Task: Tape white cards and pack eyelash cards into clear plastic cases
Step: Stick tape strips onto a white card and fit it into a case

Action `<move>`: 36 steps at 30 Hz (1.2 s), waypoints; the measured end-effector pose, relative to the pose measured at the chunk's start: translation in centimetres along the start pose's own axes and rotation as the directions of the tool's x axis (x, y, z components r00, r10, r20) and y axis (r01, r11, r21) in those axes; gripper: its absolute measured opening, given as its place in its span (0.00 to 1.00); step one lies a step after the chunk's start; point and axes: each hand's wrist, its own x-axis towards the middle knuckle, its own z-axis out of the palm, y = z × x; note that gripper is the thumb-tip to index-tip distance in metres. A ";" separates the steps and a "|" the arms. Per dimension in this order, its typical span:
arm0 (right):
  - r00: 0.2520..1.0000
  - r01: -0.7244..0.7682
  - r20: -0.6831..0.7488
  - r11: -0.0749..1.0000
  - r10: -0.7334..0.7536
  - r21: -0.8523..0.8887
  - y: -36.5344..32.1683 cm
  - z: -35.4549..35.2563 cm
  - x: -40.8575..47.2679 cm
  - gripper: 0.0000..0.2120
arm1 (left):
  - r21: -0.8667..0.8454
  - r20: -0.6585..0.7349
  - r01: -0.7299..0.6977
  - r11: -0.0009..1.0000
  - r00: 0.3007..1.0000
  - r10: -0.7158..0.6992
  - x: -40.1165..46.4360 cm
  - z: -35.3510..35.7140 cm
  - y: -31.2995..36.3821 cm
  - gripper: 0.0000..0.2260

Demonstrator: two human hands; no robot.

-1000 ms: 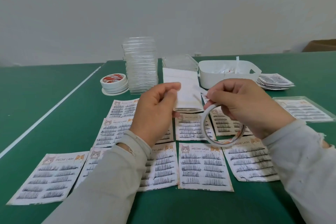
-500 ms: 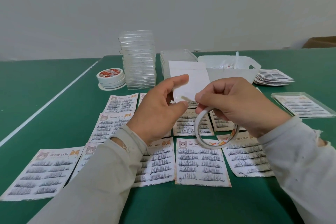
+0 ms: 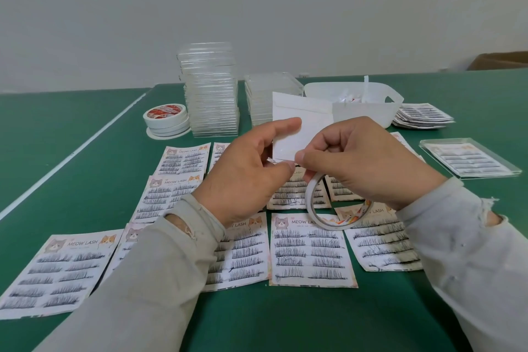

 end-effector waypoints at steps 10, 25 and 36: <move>0.999 -0.016 -0.029 0.999 0.015 -0.037 -0.4 -0.1 -0.2 0.11 | 0.023 0.005 0.004 1.000 1.000 -0.004 0.1 0.2 -0.1 0.26; 0.997 -0.053 -0.057 0.995 0.048 -0.088 -0.2 0.0 -0.1 0.12 | -0.036 0.016 0.017 0.999 1.000 -0.017 -0.1 0.3 0.0 0.25; 0.997 -0.061 -0.063 0.992 0.054 -0.111 -0.4 0.1 -0.1 0.13 | -0.076 0.019 -0.002 0.997 1.000 0.004 0.0 0.3 0.2 0.22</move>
